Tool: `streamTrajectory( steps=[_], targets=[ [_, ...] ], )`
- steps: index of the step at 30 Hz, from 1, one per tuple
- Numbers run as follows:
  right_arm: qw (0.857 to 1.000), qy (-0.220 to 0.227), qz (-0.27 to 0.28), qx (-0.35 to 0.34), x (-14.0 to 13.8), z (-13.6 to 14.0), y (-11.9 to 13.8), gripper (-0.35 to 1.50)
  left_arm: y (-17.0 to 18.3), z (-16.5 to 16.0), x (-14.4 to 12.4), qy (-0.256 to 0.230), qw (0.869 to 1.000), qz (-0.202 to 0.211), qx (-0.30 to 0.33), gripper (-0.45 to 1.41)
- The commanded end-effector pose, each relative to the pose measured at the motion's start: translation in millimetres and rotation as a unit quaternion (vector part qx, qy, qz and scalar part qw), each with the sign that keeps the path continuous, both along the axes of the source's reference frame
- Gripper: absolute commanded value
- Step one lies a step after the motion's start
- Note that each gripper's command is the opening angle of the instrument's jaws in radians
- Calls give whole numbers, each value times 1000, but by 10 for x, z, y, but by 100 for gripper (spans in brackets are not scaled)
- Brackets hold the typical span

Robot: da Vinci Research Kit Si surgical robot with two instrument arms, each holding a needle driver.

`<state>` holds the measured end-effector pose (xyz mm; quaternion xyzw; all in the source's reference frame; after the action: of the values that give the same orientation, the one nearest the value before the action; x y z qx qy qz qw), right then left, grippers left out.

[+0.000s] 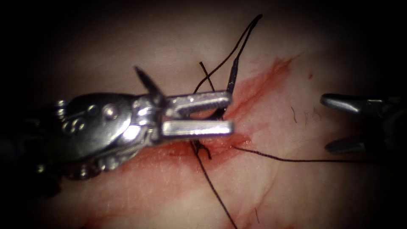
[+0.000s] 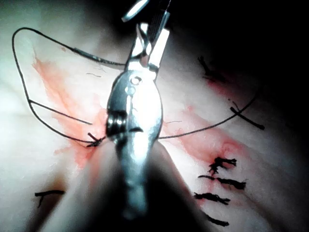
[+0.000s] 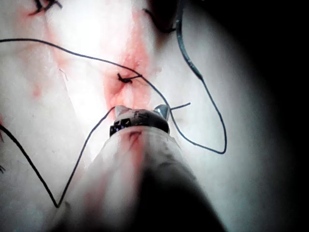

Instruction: Wound Closure

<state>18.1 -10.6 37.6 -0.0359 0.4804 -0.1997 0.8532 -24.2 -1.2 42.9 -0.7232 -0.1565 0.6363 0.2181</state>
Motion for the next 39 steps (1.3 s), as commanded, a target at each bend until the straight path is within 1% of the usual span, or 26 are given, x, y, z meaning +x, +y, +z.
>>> streamTrajectory(
  steps=[1,4,5,9,10,12,14,15,16,18,19,20,21,22,23,24,25,26,27,28,29,30,32,34,35,39],
  targets=[
    [1000,20,9,-4,20,2,5,148,-1,6,-6,0,1000,1,-1,-45],
    [997,71,18,-4,30,1,6,148,-1,6,-6,0,1000,1,-1,-45],
    [996,81,21,-6,32,1,5,148,-1,6,-6,-1,1000,2,-1,-45],
    [995,96,28,-9,39,-3,5,148,-1,6,-6,0,1000,1,-1,-45],
    [995,98,29,-12,41,-5,7,145,-1,6,-6,0,1000,1,-1,-45],
    [992,107,62,32,42,-10,11,135,-1,6,-6,0,1000,1,-1,-45],
    [978,135,119,101,41,-15,16,131,0,6,-6,0,1000,1,-1,-45],
    [965,152,151,149,40,-17,18,131,0,6,-6,0,1000,1,-1,-45],
    [936,178,205,224,38,-18,20,131,0,6,-6,0,1000,0,0,-45],
    [891,215,269,297,37,-19,20,131,1,6,-6,0,1000,0,0,-45],
    [838,232,320,377,37,-19,19,131,1,5,-6,1,1000,0,-5,-45],
    [794,239,358,429,38,-18,17,131,2,5,-6,2,1000,-1,-17,-45],
    [741,242,395,486,39,-16,14,131,2,4,-6,4,999,-3,-37,-45],
    [682,242,429,541,41,-15,10,131,2,4,-7,8,998,-5,-63,-45],
    [605,244,461,602,42,-13,3,131,2,4,-8,13,996,-6,-92,-45],
    [556,237,473,641,42,-12,-2,131,2,4,-9,19,993,-5,-118,-45],
    [527,222,471,671,42,-11,-7,131,2,4,-9,30,988,1,-149,-45],
    [506,191,461,704,41,-9,-15,131,1,5,-9,44,984,7,-174,-45],
    [498,164,451,723,40,-8,-21,131,1,6,-9,59,978,17,-202,-45],
    [487,138,443,740,40,-7,-27,130,1,8,-9,80,968,32,-235,-45],
    [475,101,432,760,40,-7,-34,123,0,10,-9,91,961,43,-257,-45],
    [464,80,430,770,41,-6,-37,120,0,11,-9,101,955,53,-273,-45],
    [429,54,438,788,48,-4,-39,118,-2,14,-9,115,944,64,-301,-45],
    [396,51,440,805,54,0,-37,116,-5,17,-10,122,938,71,-316,-45],
    [394,54,437,807,57,2,-37,116,-8,19,-12,127,935,75,-322,-45],
    [399,69,421,812,56,9,-39,116,-21,31,-17,144,929,99,-327,-45]
  ],
)
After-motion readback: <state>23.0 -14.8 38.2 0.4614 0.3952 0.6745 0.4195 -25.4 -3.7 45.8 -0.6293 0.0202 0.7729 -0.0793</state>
